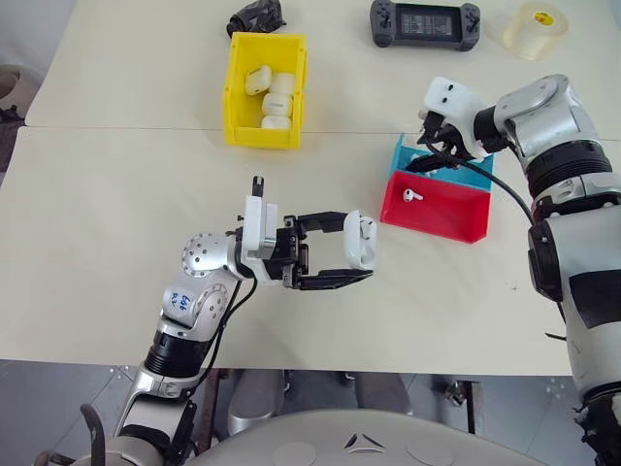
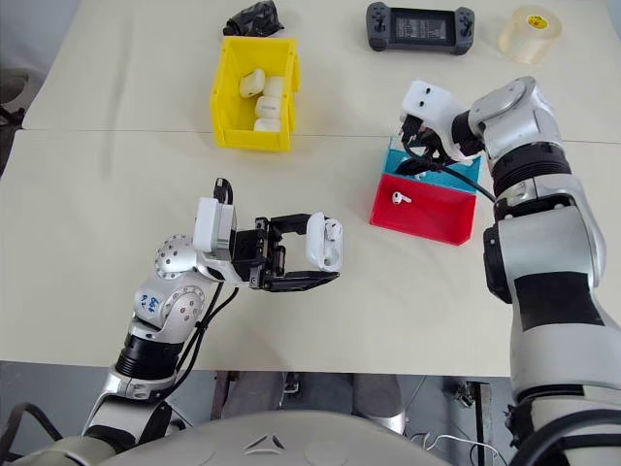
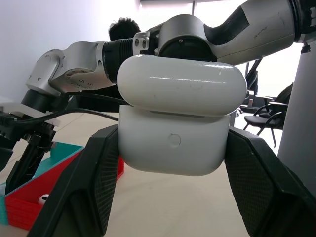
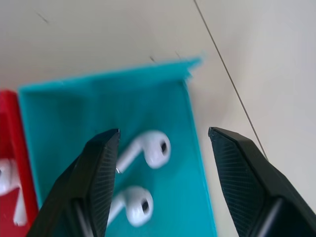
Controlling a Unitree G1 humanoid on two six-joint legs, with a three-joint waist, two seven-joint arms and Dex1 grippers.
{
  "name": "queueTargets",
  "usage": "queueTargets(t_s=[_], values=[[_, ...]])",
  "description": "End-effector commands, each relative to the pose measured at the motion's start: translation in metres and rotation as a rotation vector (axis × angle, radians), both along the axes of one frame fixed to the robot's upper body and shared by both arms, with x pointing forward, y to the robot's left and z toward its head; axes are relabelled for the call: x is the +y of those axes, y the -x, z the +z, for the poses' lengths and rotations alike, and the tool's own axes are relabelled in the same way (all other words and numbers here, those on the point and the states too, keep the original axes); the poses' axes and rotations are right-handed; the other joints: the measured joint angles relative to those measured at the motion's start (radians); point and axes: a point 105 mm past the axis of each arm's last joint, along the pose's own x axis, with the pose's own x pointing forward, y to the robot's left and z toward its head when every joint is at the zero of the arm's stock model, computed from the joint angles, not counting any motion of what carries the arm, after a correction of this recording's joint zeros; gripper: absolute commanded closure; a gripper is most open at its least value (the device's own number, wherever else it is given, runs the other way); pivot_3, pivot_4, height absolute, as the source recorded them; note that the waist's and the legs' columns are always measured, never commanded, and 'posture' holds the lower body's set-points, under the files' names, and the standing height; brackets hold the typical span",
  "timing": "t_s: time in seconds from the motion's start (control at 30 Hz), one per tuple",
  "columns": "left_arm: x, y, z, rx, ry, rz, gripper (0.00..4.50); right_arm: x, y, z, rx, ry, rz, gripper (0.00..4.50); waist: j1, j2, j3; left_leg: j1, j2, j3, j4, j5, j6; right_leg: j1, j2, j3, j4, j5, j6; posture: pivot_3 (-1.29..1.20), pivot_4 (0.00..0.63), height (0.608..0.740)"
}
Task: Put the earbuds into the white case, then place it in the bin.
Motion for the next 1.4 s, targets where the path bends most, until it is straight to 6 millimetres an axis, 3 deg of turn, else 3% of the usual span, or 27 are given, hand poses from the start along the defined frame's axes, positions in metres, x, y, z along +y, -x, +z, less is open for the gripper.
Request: queueTargets(t_s=[0.03,0.47,0.83,0.97,1.17,1.4], values=[[-0.001,0.007,0.010,-0.051,0.030,-0.017,1.63,-0.007,-0.002,0.012,-0.029,-0.019,-0.046,1.71,0.000,0.000,0.000,0.000,0.000,0.000,0.000,0.000,0.000,0.000,0.000,0.000,0.000,0.000,0.000,0.00,0.150,0.740],[-0.002,0.007,0.011,-0.052,0.028,-0.035,1.63,0.007,0.001,-0.002,0.020,-0.080,-0.058,1.71,0.000,0.000,0.000,0.000,0.000,0.000,0.000,0.000,0.000,0.000,0.000,0.000,0.000,0.000,0.000,0.00,0.150,0.740],[-0.002,0.006,0.012,-0.054,0.029,-0.027,1.63,0.004,0.000,-0.007,0.021,-0.043,-0.079,1.71,0.000,0.000,0.000,0.000,0.000,0.000,0.000,0.000,0.000,0.000,0.000,0.000,0.000,0.000,0.000,0.00,0.150,0.740],[-0.002,0.006,0.012,-0.054,0.030,-0.024,1.63,0.004,0.002,-0.008,0.032,-0.034,-0.071,2.53,0.000,0.000,0.000,0.000,0.000,0.000,0.000,0.000,0.000,0.000,0.000,0.000,0.000,0.000,0.000,0.00,0.150,0.740],[-0.001,0.006,0.013,-0.056,0.030,-0.023,1.63,0.004,0.003,-0.011,0.051,-0.034,-0.069,4.30,0.000,0.000,0.000,0.000,0.000,0.000,0.000,0.000,0.000,0.000,0.000,0.000,0.000,0.000,0.000,0.00,0.150,0.740],[-0.001,0.005,0.013,-0.059,0.028,-0.023,1.63,0.008,0.002,-0.002,0.031,-0.083,-0.063,4.30,0.000,0.000,0.000,0.000,0.000,0.000,0.000,0.000,0.000,0.000,0.000,0.000,0.000,0.000,0.000,0.00,0.150,0.740]])
